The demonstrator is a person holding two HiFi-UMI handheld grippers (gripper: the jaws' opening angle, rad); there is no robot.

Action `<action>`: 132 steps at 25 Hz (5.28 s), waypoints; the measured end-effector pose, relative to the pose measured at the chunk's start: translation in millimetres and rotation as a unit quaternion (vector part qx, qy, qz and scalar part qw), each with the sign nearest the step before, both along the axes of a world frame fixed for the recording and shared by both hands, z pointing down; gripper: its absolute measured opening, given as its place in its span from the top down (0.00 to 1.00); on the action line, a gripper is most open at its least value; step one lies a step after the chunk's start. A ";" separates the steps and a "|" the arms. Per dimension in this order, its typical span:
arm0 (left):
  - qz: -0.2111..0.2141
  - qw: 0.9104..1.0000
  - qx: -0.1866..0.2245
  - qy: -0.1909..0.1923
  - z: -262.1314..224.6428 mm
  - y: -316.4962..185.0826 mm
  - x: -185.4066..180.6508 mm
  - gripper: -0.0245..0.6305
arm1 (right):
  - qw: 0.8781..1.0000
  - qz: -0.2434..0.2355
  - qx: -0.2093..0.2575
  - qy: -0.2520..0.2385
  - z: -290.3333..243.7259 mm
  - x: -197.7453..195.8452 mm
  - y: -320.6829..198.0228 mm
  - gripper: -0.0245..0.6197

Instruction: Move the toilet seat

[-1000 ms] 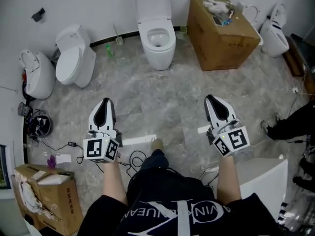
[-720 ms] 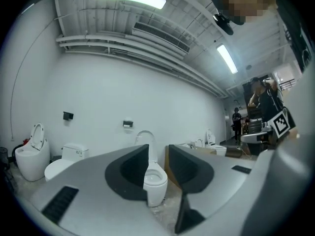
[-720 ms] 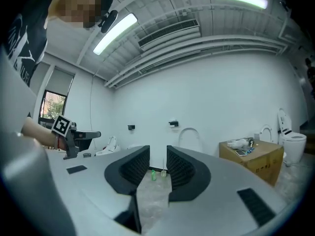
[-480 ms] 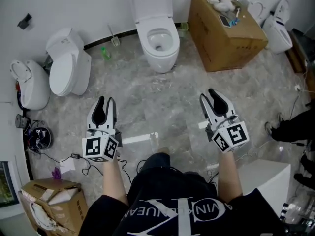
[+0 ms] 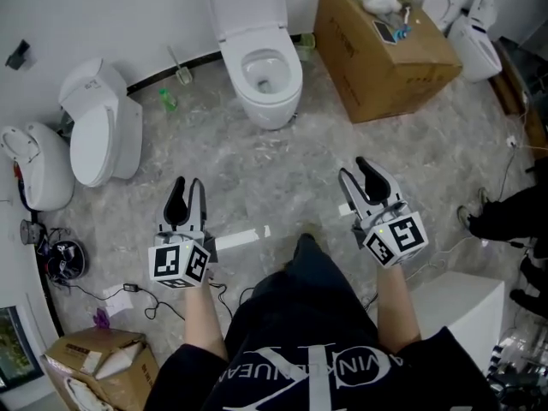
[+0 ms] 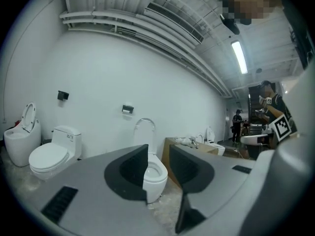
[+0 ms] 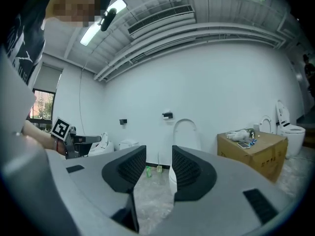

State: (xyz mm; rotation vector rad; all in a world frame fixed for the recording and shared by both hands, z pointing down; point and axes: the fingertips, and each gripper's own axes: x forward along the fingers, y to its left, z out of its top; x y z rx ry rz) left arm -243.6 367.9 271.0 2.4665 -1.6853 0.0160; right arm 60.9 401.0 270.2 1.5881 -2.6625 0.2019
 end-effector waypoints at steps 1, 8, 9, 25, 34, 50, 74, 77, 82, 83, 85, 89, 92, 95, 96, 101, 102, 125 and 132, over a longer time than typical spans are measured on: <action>0.001 1.000 -0.003 0.000 3.4 -7.0 0.5 0.77 | 1.000 0.000 -0.003 0.001 3.2 1.8 -6.7 0.71; 0.011 1.000 -0.014 -0.002 20.1 -81.7 11.4 0.77 | 1.000 -0.013 -0.014 -0.011 22.9 8.0 -89.0 0.71; 0.014 1.000 -0.016 -0.004 21.7 -96.1 15.9 0.76 | 1.000 -0.018 -0.018 -0.011 25.7 8.3 -105.0 0.71; 0.011 0.997 -0.081 -0.004 74.6 -293.8 54.0 0.74 | 0.991 -0.083 -0.108 0.013 95.8 16.9 -314.4 0.70; 0.042 0.991 -0.126 -0.011 159.3 -348.1 83.5 0.73 | 0.982 -0.099 -0.163 0.008 185.8 12.1 -360.0 0.70; 0.106 0.975 -0.194 -0.030 387.8 -395.0 134.3 0.69 | 0.974 -0.047 -0.220 -0.017 386.2 -11.3 -408.5 0.68; 0.205 0.940 -0.245 -0.120 491.6 -436.0 142.5 0.61 | 0.958 -0.042 -0.255 0.126 492.5 -4.7 -447.3 0.63; 0.206 0.940 -0.248 -0.112 488.4 -435.1 142.2 0.61 | 0.958 -0.036 -0.258 0.118 487.6 -5.1 -445.9 0.64; 0.188 0.949 -0.246 -0.057 470.5 -434.5 139.6 0.62 | 0.963 -0.037 -0.249 0.096 468.7 -8.1 -444.6 0.64; 0.184 0.951 -0.245 -0.046 466.0 -434.3 140.0 0.63 | 0.964 -0.039 -0.246 0.097 463.8 -7.8 -444.7 0.64; 0.180 0.953 -0.240 -0.039 457.1 -434.2 141.0 0.63 | 0.964 -0.042 -0.243 0.096 453.7 -6.5 -445.9 0.64; 0.176 0.956 -0.235 -0.025 434.2 -437.2 141.9 0.63 | 0.968 -0.035 -0.236 0.081 429.8 -5.7 -448.4 0.64; 0.173 0.958 -0.228 -0.013 415.0 -440.5 141.4 0.63 | 0.970 -0.033 -0.230 0.072 409.9 -6.3 -451.6 0.64; 0.175 0.960 -0.219 -0.013 396.5 -444.4 143.0 0.63 | 0.973 -0.029 -0.223 0.060 390.3 -4.2 -455.5 0.64; 0.176 0.960 -0.216 -0.011 389.9 -446.6 143.0 0.63 | 0.974 -0.027 -0.219 0.055 383.5 -4.0 -457.8 0.64; 0.177 0.965 -0.195 0.002 347.3 -458.4 137.8 0.62 | 0.980 -0.027 -0.196 0.035 338.8 -8.1 -469.8 0.64; 0.177 0.966 -0.190 0.003 337.1 -461.6 137.2 0.62 | 0.981 -0.028 -0.190 0.032 328.4 -8.4 -473.3 0.64; 0.174 0.978 -0.095 0.070 142.7 -599.2 119.5 0.60 | 0.995 0.026 -0.065 -0.070 125.8 -17.4 -614.8 0.64; 0.170 0.976 -0.086 0.106 105.0 -664.1 110.7 0.60 | 0.998 0.034 -0.046 -0.029 88.0 -24.2 -681.1 0.68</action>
